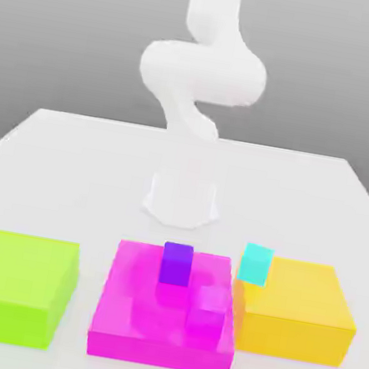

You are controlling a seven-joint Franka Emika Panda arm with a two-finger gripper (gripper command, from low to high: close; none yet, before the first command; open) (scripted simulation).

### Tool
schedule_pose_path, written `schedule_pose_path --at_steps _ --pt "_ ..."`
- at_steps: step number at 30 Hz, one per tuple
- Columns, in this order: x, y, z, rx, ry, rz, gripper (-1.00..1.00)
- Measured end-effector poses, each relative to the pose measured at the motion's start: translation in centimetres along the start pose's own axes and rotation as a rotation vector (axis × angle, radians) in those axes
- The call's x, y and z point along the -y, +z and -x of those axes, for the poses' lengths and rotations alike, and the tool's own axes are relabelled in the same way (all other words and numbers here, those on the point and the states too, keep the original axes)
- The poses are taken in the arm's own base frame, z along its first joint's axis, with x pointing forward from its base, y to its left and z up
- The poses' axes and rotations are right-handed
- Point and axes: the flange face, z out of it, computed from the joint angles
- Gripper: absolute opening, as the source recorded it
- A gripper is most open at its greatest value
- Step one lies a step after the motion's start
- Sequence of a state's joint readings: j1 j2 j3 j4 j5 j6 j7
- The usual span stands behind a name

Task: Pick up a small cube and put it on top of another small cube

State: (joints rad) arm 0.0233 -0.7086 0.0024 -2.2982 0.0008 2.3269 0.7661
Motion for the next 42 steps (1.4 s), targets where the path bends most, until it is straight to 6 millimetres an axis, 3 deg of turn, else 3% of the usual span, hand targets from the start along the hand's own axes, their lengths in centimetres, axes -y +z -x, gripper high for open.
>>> schedule_pose_path --at_steps 6,12,20,26,29,33,34,40,42 --pt "1.9 10.8 2.2 0.139 -0.133 0.074 0.0" --pt "2.5 21.0 6.6 0.276 -0.267 0.139 0.0" --pt "1.4 33.2 15.6 0.465 -0.46 0.214 0.0" --pt "-1.9 41.0 23.1 0.603 -0.589 0.272 0.0" --pt "-4.0 44.4 27.2 0.67 -0.653 0.296 0.0" --pt "-6.6 48.6 30.5 0.688 -0.67 0.301 0.0" --pt "-7.2 49.4 31.0 0.688 -0.67 0.302 -1.0" --pt "-7.4 49.7 31.3 0.689 -0.671 0.302 -1.0" --pt "-6.7 48.7 30.6 0.689 -0.671 0.302 -1.0"
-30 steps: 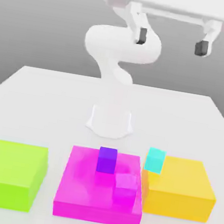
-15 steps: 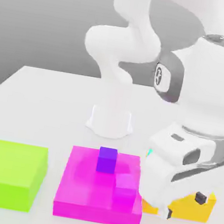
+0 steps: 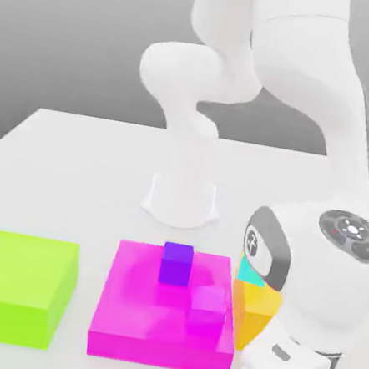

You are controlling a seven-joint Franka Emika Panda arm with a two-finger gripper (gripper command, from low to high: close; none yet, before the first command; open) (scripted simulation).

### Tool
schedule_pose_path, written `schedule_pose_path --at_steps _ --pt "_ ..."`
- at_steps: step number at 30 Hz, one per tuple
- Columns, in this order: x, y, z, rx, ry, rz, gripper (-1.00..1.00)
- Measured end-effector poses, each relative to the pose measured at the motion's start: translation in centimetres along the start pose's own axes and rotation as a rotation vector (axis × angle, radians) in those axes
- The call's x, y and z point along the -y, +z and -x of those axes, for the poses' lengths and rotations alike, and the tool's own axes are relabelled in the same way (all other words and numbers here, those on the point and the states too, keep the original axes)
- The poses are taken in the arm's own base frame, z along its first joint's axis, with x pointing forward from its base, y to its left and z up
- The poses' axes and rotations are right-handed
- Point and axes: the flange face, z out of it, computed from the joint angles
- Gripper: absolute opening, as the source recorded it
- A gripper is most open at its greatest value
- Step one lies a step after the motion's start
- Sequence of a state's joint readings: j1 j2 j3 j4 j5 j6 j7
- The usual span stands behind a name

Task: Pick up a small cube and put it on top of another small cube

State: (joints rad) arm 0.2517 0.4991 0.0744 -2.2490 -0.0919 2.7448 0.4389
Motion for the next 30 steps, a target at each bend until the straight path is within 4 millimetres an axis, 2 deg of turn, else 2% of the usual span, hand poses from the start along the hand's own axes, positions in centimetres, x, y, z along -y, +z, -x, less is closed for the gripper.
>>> schedule_pose_path --at_steps 4,9,15,23,27,30 --pt "-0.4 -5.0 0.3 0.0 0.016 -0.001 -1.0" --pt "-4.2 -9.3 2.8 0.002 0.173 -0.005 -1.0" --pt "-9.2 -12.9 6.9 0.003 0.387 -0.008 -1.0" --pt "-13.9 -15.6 13.7 0.003 0.648 -0.008 -1.0" --pt "-16.1 -16.0 17.3 0.002 0.786 -0.006 -1.0" --pt "-17.3 -15.4 19.5 0.001 0.874 -0.004 -1.0"
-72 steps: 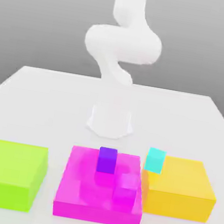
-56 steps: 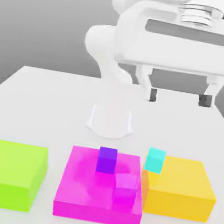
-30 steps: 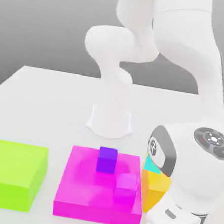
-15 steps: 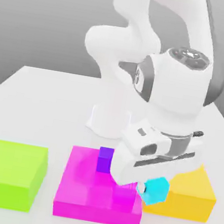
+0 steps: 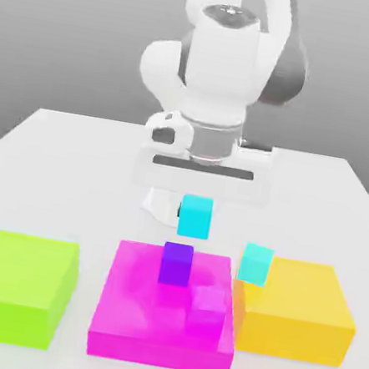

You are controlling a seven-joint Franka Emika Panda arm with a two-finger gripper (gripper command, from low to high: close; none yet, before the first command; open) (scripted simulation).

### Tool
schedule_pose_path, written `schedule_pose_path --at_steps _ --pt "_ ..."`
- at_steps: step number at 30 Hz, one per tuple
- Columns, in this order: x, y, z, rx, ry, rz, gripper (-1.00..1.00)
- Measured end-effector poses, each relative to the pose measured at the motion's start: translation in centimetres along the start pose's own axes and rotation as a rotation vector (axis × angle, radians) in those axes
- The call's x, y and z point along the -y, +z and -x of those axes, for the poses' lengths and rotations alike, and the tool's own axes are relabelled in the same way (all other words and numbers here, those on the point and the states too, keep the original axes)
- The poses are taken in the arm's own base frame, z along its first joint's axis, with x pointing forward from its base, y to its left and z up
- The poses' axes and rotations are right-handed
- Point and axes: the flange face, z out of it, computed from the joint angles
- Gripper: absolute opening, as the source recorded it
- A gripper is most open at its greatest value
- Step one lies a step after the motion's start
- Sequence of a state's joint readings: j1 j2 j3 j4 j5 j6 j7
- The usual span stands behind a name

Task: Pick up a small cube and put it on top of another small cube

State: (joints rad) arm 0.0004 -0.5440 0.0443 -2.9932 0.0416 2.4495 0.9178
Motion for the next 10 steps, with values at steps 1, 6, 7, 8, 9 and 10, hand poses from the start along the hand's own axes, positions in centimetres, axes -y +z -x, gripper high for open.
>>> schedule_pose_path --at_steps 1,6,7,8,9,10 --pt "-0.2 0.7 0.0 -0.001 0.009 0.0 -1.0" --pt "-0.4 5.0 0.0 -0.003 0.018 0.002 -1.0" --pt "-0.5 5.8 0.1 -0.003 0.018 0.002 1.0" --pt "-0.5 5.8 0.1 -0.003 0.018 0.002 1.0" --pt "-0.5 5.8 0.1 -0.003 0.018 0.002 1.0" --pt "-0.5 5.8 0.1 -0.003 0.018 0.002 1.0"
